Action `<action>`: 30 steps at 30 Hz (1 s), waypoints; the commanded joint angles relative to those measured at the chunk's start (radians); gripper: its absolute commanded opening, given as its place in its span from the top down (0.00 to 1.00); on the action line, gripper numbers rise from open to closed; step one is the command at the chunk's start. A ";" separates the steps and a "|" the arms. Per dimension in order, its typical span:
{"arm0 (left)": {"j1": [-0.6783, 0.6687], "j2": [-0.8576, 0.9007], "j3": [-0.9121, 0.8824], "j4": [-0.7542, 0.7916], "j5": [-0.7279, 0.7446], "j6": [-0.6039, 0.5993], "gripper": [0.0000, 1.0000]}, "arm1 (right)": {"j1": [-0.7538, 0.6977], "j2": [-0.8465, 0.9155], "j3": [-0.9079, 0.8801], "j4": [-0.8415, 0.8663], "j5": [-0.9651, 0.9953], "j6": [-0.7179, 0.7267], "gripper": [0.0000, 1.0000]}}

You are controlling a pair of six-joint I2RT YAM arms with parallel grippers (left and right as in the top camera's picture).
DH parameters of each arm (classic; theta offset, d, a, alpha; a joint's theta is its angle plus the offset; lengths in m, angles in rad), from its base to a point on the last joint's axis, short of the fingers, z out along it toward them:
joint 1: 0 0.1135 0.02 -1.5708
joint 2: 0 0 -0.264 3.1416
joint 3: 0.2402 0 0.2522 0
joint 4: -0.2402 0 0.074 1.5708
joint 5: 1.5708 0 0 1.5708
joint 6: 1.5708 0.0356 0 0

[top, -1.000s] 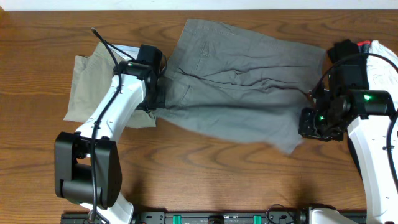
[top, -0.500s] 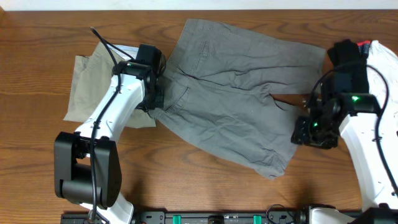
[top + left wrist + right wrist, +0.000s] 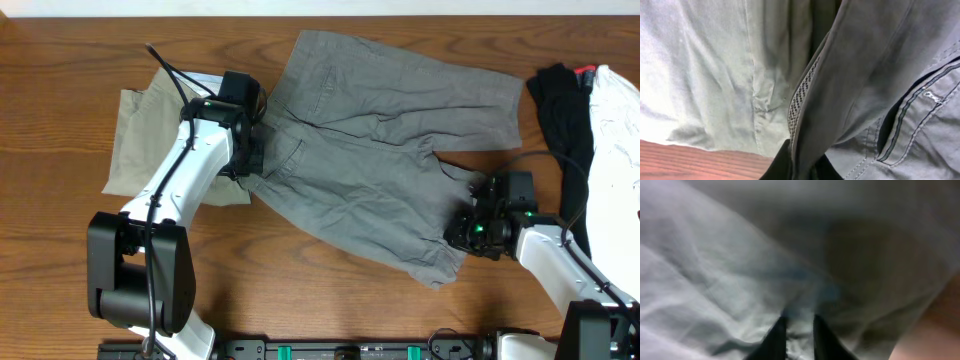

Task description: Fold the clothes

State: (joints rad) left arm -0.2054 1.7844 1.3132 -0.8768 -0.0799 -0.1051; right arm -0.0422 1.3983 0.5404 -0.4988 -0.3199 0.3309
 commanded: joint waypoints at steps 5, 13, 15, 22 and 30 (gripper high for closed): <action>0.006 -0.019 0.008 -0.016 -0.018 -0.001 0.69 | -0.020 0.030 -0.042 0.104 0.301 0.118 0.90; 0.006 -0.081 0.008 -0.017 -0.018 -0.002 0.44 | -0.131 0.076 0.076 0.125 0.331 0.116 0.91; 0.006 -0.093 0.008 -0.017 -0.018 -0.002 0.43 | -0.146 0.081 0.123 0.124 0.327 0.109 0.91; 0.006 -0.107 0.008 -0.044 0.013 -0.002 0.40 | -0.168 0.081 0.317 0.014 0.247 0.014 0.81; 0.006 -0.126 0.008 -0.100 0.016 -0.002 0.40 | -0.167 0.081 0.451 -0.466 -0.075 -0.096 0.42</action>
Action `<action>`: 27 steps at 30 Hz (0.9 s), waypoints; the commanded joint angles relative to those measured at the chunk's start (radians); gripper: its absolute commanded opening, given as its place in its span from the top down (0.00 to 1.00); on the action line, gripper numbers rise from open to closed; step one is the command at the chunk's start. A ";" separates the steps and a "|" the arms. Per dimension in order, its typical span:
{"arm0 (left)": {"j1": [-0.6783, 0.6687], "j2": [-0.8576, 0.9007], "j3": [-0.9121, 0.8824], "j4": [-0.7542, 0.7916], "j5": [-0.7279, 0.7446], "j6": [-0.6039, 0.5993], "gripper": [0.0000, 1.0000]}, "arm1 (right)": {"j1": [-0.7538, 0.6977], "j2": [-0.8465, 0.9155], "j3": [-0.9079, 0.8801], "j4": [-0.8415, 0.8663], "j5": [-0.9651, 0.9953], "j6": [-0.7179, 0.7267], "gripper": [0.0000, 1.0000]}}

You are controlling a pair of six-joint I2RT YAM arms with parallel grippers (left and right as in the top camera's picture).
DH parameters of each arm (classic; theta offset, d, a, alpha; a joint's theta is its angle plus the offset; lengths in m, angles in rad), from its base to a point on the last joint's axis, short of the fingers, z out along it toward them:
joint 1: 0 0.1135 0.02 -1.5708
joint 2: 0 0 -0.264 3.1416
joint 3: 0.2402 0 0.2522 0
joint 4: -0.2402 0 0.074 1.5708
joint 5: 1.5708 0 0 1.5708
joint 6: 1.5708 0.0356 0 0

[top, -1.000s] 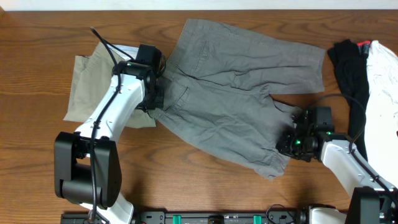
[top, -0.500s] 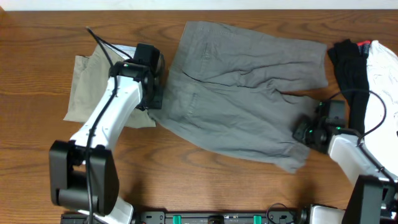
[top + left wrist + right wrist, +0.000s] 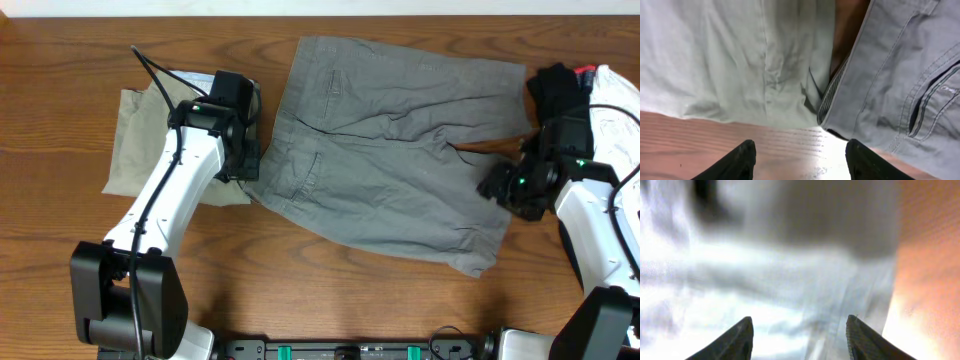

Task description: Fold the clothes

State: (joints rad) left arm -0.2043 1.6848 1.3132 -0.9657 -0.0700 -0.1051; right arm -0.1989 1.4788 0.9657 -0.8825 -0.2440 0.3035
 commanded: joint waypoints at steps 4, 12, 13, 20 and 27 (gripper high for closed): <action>0.005 -0.079 0.009 -0.019 0.006 -0.002 0.40 | -0.001 -0.002 0.008 -0.272 -0.156 -0.100 0.40; 0.005 -0.248 0.009 -0.030 0.006 -0.002 0.34 | 0.045 -0.039 -0.171 -0.306 -0.092 -0.029 0.35; 0.005 -0.266 0.009 -0.032 0.006 -0.002 0.33 | 0.049 -0.043 -0.194 -0.293 -0.089 -0.013 0.33; 0.005 -0.333 0.009 -0.055 0.006 -0.002 0.31 | 0.085 -0.049 -0.332 -0.089 0.021 0.181 0.28; 0.005 -0.333 0.009 -0.063 0.006 -0.002 0.31 | 0.085 -0.049 -0.420 0.231 0.041 0.261 0.37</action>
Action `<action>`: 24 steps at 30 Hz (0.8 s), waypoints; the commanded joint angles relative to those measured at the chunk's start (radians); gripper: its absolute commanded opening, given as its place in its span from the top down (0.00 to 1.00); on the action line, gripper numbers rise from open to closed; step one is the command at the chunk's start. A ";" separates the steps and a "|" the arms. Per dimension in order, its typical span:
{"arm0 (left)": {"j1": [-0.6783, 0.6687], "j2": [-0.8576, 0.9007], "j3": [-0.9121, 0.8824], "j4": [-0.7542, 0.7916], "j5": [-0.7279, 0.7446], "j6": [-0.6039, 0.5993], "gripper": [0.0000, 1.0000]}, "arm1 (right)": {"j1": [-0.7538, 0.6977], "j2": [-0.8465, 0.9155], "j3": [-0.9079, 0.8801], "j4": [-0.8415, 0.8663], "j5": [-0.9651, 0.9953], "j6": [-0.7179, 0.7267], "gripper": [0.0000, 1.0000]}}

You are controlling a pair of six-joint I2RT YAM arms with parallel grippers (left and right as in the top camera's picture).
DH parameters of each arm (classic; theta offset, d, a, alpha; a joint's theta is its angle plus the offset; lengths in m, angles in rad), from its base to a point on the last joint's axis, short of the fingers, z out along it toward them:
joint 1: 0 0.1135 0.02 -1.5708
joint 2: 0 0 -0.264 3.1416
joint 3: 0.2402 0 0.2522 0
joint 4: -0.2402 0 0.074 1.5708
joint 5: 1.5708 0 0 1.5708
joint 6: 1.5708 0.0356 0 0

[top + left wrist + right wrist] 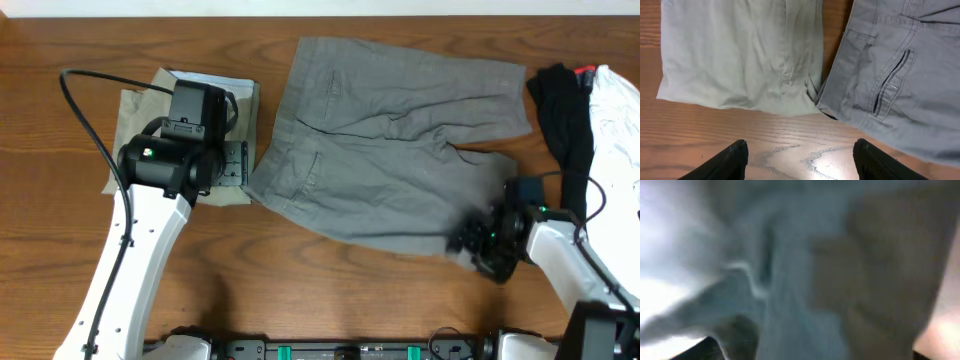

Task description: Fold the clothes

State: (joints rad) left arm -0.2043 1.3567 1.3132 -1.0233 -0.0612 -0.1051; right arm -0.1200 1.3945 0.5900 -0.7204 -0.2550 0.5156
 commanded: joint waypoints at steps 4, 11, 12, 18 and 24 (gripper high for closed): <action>0.005 -0.005 0.009 -0.006 -0.002 -0.002 0.31 | -0.001 0.035 0.000 0.088 0.140 0.006 0.74; 0.005 -0.005 0.009 -0.007 -0.002 -0.002 0.31 | -0.018 0.034 0.267 -0.166 0.179 -0.126 0.99; 0.005 -0.005 0.009 -0.008 -0.002 -0.002 0.31 | -0.019 0.034 0.308 -0.206 0.192 -0.138 0.99; 0.005 -0.005 0.009 -0.021 0.042 -0.002 0.31 | -0.019 0.034 0.578 -0.469 0.336 -0.180 0.97; 0.005 -0.005 -0.001 -0.028 0.193 -0.014 0.31 | -0.019 0.035 0.586 -0.515 0.335 -0.180 0.92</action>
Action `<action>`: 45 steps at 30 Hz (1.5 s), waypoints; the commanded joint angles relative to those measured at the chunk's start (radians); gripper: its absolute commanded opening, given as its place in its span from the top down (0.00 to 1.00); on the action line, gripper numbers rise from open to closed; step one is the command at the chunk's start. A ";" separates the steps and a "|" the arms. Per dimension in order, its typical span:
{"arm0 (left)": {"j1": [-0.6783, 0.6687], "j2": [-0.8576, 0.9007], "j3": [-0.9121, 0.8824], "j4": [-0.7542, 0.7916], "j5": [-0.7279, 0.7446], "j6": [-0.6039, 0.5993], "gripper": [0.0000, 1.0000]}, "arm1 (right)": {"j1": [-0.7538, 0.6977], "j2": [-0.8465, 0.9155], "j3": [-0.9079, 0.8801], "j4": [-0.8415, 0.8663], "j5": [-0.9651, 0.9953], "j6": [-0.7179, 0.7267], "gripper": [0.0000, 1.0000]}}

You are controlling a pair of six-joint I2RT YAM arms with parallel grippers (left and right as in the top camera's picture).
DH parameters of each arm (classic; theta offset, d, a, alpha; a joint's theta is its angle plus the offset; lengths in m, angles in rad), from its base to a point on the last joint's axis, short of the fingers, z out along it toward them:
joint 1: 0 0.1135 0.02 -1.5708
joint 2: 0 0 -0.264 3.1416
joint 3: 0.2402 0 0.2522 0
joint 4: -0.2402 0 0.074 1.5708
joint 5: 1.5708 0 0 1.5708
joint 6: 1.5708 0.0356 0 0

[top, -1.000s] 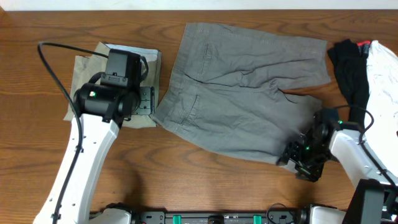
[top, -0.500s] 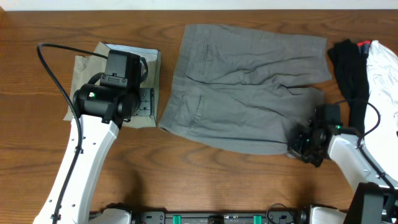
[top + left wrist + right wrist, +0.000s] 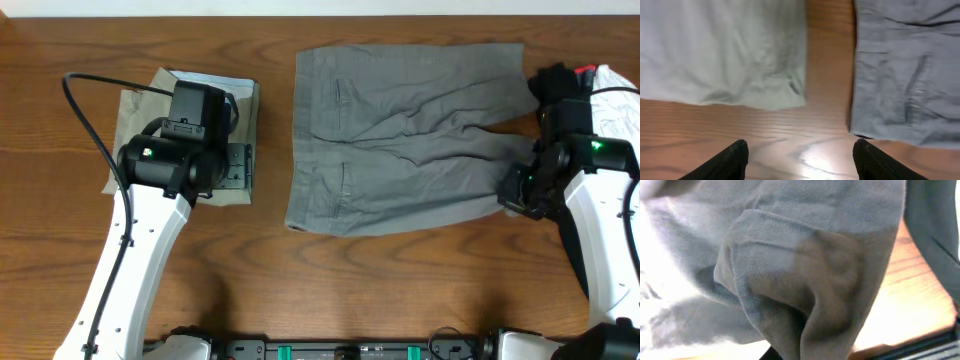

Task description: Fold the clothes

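Note:
The grey shorts (image 3: 400, 140) lie flat mid-table, waistband at the left and legs pointing right. My right gripper (image 3: 517, 193) is at the lower leg's hem, shut on a bunch of the grey fabric (image 3: 790, 270) that fills the right wrist view and hides its fingers. My left gripper (image 3: 236, 166) is open with nothing in it, above the right edge of a folded beige garment (image 3: 170, 125). In the left wrist view, bare wood shows between its fingers (image 3: 732, 161), with the beige garment (image 3: 720, 50) and the shorts' waist corner (image 3: 900, 75) beyond.
A black garment (image 3: 562, 100) and a white one (image 3: 615, 110) lie piled at the table's right edge, just behind my right arm. A strip of bare wood (image 3: 830, 60) separates the beige garment from the shorts.
My right gripper went from the lower leg's hem near the front up and to the right with the cloth. The shorts now lie squarer and farther from the beige garment. The left arm stayed put.
First my left gripper was shut on the waistband and my right on a leg hem, with the shorts askew. Then both were open and the shorts lay flatter. The left arm drew back over the beige garment; the right took the lower hem and now holds it farther right.

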State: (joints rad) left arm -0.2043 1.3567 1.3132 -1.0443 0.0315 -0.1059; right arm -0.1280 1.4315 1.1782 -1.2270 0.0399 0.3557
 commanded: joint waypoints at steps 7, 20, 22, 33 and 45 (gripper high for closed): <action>-0.032 -0.004 -0.145 0.025 0.169 -0.070 0.32 | -0.011 -0.002 -0.019 -0.022 0.024 -0.039 0.38; -0.177 0.074 -0.517 0.445 0.208 -0.100 0.32 | -0.044 0.013 -0.163 0.090 -0.150 -0.045 0.15; -0.179 0.114 -0.521 0.469 0.207 -0.118 0.31 | -0.051 0.013 -0.165 0.085 -0.150 -0.043 0.15; -0.179 0.312 -0.521 0.575 0.222 -0.342 0.71 | -0.052 0.013 -0.165 0.084 -0.149 -0.043 0.13; -0.121 0.140 -0.512 0.401 0.088 -0.394 0.94 | -0.132 0.013 -0.172 0.113 -0.148 -0.058 0.10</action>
State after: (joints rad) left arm -0.3443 1.5574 0.8062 -0.6231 0.1886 -0.4755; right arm -0.2363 1.4338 1.0172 -1.1133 -0.1062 0.3172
